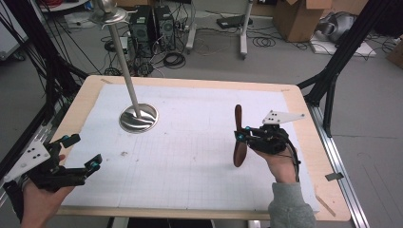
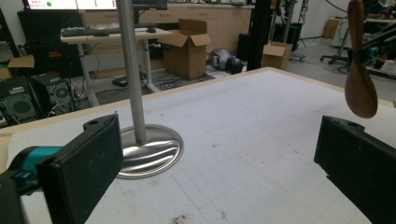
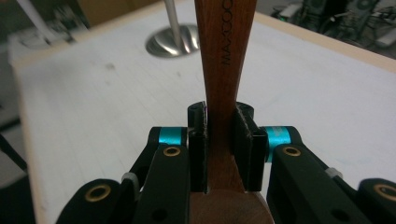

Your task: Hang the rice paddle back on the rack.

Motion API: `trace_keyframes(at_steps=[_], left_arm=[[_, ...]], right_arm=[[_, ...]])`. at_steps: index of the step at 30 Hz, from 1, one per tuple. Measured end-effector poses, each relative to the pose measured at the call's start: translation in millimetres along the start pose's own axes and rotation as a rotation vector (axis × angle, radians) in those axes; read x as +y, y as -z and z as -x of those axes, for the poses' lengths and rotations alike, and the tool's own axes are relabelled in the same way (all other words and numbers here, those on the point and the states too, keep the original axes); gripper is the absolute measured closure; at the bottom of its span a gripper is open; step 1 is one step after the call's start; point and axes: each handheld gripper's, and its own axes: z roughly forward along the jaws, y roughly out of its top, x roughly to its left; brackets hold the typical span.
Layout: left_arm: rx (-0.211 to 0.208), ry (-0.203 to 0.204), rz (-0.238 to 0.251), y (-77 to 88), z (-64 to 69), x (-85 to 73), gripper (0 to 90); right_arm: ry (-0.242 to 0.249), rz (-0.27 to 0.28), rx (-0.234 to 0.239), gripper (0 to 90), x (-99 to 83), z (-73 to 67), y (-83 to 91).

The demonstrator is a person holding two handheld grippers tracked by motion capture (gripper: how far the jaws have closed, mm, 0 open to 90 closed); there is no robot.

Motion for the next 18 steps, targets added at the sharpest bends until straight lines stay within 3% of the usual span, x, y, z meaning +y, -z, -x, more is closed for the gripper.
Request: trace_keyframes(at_steps=[2, 5, 18], left_arm=[[-0.002, -0.021, -0.006, -0.9, 1.7, -0.7, 1.8], [-0.01, -0.024, -0.011, -2.6, 3.4, -1.4, 1.7], [-0.025, -0.006, -0.019, -5.8, 4.5, -5.1, 1.8]], right_arm=[[0.002, -0.001, -0.005, 77.2, 2.6, -0.8, -0.6], [0.045, 0.005, -0.013, 77.2, 12.8, -3.2, -4.0], [0.114, -0.006, 0.02, 77.2, 49.0, -5.5, -17.1]])
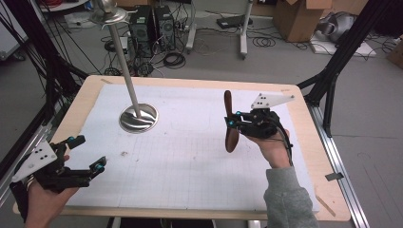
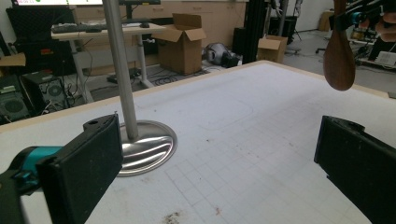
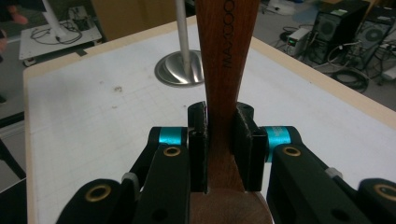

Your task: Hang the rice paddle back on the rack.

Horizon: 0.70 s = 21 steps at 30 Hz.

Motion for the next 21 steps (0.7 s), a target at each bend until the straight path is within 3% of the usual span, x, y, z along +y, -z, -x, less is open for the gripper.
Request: trace_keyframes(at_steps=[6, 21], left_arm=[[0.008, 0.009, -0.002, 3.8, -1.4, -2.3, 1.8], [0.02, 0.019, -0.006, 5.5, -3.3, -4.5, 1.8]], right_arm=[[0.032, 0.016, 0.029, 77.2, 12.5, 0.8, -8.0], [0.031, 0.02, 0.062, 77.2, 32.9, 1.4, -22.3]])
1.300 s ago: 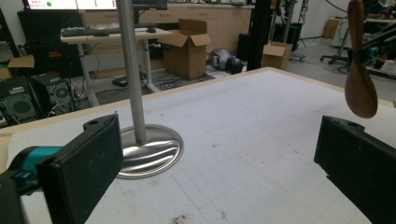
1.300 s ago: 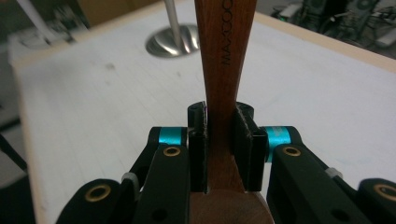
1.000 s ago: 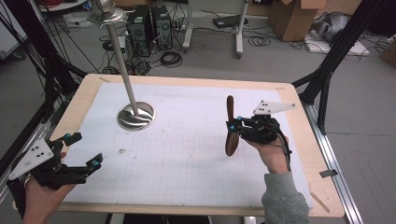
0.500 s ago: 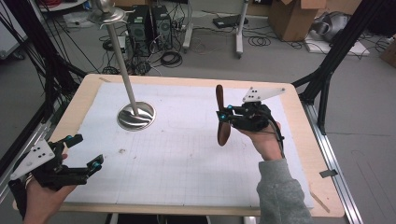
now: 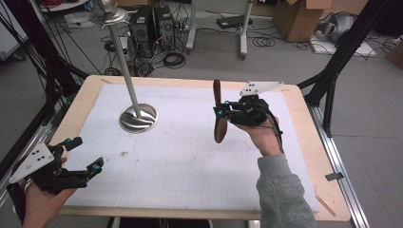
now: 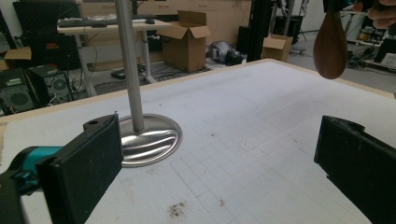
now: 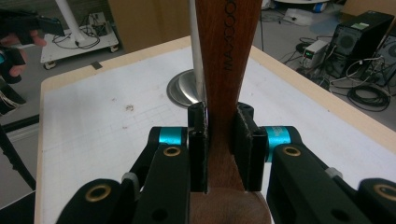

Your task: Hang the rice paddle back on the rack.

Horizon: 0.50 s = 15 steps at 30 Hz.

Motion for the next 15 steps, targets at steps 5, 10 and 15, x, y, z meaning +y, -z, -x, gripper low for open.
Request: trace_keyframes(at_steps=[5, 10, 15], left_arm=[[-0.008, 0.007, 0.001, -0.4, 0.2, -0.9, 1.8], [-0.009, 0.013, 0.001, -0.7, 0.3, -1.4, 1.7], [-0.006, -0.006, -0.013, -3.8, 2.9, -3.4, 1.8]], right_arm=[[0.009, 0.007, 0.008, 77.2, 13.4, -2.8, -8.2], [0.026, 0.0, 0.017, 77.2, 28.9, -4.3, -20.5], [0.029, 0.003, 0.022, 77.2, 36.1, -6.9, -26.7]])
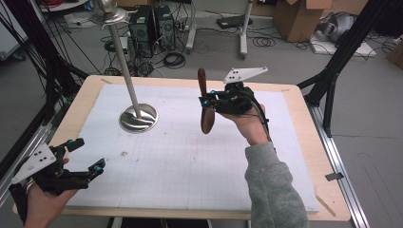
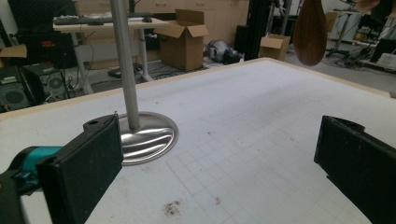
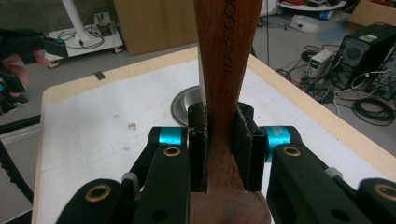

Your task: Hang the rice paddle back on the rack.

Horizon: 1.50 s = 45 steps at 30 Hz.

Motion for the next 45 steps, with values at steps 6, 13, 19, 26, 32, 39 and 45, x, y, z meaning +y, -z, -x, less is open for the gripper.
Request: trace_keyframes(at_steps=[6, 13, 19, 26, 32, 39, 45], left_arm=[[-0.022, 0.002, 0.004, -3.1, 2.3, 1.8, 1.8], [-0.036, 0.006, 0.016, -4.7, 4.9, 4.4, 1.8], [-0.038, 0.003, 0.016, -3.8, 6.2, 4.9, 1.8], [-0.018, 0.007, 0.002, -2.1, -0.6, -0.1, 1.8], [-0.013, 0.003, 0.014, 0.0, -0.5, 1.2, 1.8], [0.014, -0.026, -0.008, 2.5, -1.2, 0.3, 1.8], [0.007, -0.018, 0.0, 3.6, -1.8, 0.1, 1.7]], right_arm=[[-0.002, 0.002, 0.012, 77.3, 8.8, -0.6, -8.5], [0.021, -0.004, 0.01, 77.3, 29.8, -7.5, -19.8], [0.032, -0.003, 0.002, 77.3, 47.3, -15.1, -27.4], [0.053, 0.012, 0.015, 77.3, 63.2, -19.1, -33.3], [0.051, 0.015, 0.024, 77.3, 71.3, -15.8, -42.2], [0.057, 0.008, 0.046, 77.4, 79.2, -15.7, -54.8], [0.058, 0.012, 0.064, 77.3, 84.3, -15.0, -66.1]])
